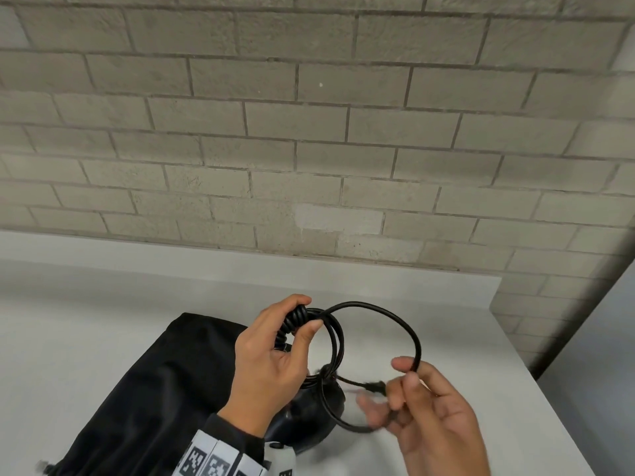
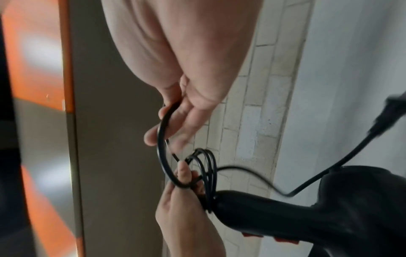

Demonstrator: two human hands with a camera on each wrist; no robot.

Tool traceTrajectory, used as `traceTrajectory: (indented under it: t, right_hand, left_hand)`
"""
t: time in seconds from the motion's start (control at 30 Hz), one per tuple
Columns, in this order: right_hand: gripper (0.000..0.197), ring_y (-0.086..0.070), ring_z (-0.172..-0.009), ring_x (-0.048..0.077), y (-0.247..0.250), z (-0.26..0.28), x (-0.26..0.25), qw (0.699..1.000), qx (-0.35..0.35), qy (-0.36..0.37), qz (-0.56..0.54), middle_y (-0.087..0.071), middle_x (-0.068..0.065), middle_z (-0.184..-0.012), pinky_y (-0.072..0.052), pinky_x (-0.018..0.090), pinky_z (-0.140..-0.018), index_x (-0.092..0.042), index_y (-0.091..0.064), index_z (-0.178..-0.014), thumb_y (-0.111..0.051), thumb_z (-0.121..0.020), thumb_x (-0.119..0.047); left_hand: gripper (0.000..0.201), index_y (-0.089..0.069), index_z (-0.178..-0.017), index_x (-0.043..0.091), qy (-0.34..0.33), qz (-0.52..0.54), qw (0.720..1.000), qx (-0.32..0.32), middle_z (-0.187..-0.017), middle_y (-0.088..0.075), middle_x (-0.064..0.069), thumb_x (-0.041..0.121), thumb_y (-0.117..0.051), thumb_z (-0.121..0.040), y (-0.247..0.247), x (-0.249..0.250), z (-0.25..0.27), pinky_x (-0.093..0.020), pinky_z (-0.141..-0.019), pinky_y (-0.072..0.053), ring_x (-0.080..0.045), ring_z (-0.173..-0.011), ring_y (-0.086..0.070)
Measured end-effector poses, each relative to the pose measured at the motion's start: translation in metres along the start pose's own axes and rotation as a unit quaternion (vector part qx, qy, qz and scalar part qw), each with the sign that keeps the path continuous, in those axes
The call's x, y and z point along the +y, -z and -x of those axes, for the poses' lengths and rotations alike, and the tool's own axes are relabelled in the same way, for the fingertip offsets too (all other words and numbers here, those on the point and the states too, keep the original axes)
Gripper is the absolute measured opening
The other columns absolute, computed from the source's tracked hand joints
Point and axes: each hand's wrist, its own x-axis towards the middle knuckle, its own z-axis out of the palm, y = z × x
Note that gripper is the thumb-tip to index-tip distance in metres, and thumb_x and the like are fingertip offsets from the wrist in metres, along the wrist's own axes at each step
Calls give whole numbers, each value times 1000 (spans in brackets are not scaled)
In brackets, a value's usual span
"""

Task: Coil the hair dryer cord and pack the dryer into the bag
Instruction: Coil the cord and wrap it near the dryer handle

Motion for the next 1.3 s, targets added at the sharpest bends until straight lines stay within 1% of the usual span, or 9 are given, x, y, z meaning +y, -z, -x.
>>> traceTrajectory:
  t: [0.27, 0.37, 0.5, 0.63, 0.73, 0.93, 1.07, 1.17, 1.3]
  right_hand:
    - [41, -24, -32, 6, 35, 7, -10, 993, 2, -91, 81, -44, 16, -54, -18, 14, -40, 8, -69, -90, -69, -71, -29]
    - [53, -37, -32, 15, 49, 4, -10, 973, 13, -37, 225, -58, 20, -54, -32, 17, -35, -5, -76, -76, -92, -45, -46]
    - [23, -66, -54, 26, 76, 2, -6, 963, 130, 36, 233, -53, 21, -44, -49, 8, -54, -3, -63, -57, -66, -79, 1]
    - [53, -41, -29, 15, 64, 5, 3, 987, 130, 62, -78, -13, 1, -42, -55, 54, -49, -1, -34, -53, -80, -75, -13]
    - [48, -21, -32, 7, 87, 16, 2, 994, 62, -49, 80, -23, -1, -44, -32, 12, -39, 1, -39, -54, -87, -59, 1]
    - [43, -32, -34, 13, 114, -11, -13, 967, 129, -4, 220, -41, 1, -35, -27, 8, -41, 0, -45, -45, -73, -62, 28]
    - [31, -58, -42, 31, 128, -7, -13, 975, 116, 94, 168, -51, 13, -40, -60, 30, -62, -7, -57, -57, -58, -88, -3]
    - [27, -28, -28, 13, 113, -10, -7, 982, 187, 12, 34, -26, -3, -40, -39, 22, -33, -24, -51, -70, -45, -96, -22]
    - [23, -19, -31, 8, 101, -8, -11, 980, 187, 13, 62, -21, -5, -44, -18, 13, -35, -17, -42, -70, -51, -87, -31]
  left_hand:
    - [30, -66, -112, 7, -7, 0, 1000, -15, -97, -69, 5, 26, -65, -88, 1, 0, 0, -13, -82, -50, -3, -90, -67]
    - [31, -67, -111, 5, -4, -8, 1000, -6, -98, -70, 3, 25, -66, -87, 3, -5, -2, -12, -82, -49, -3, -90, -67]
    - [31, -68, -111, 6, -15, -19, 1000, -10, -98, -70, 3, 27, -66, -88, 3, -7, -4, -12, -82, -49, -4, -90, -66]
    - [32, -68, -111, 6, -25, -21, 999, -16, -97, -70, 4, 28, -65, -88, 0, -6, -2, -13, -82, -50, -8, -89, -66]
    - [32, -67, -111, 6, -22, -21, 999, -18, -98, -70, 4, 28, -65, -88, 3, -9, -4, -14, -82, -51, -8, -89, -67]
    - [31, -67, -112, 9, -33, -22, 999, -20, -95, -70, 3, 29, -66, -88, 3, -9, -4, -18, -78, -53, -13, -84, -68]
    - [31, -67, -112, 9, -30, -21, 999, -19, -96, -70, 4, 28, -66, -87, 2, -9, -4, -17, -78, -53, -11, -86, -68]
    - [30, -67, -112, 11, -28, -19, 999, -14, -97, -70, 5, 28, -66, -87, 3, -10, -4, -18, -79, -53, -9, -87, -67]
    - [29, -65, -114, 15, -30, -5, 999, -30, -96, -69, 7, 31, -66, -90, 2, -8, -1, -24, -75, -55, -12, -85, -68]
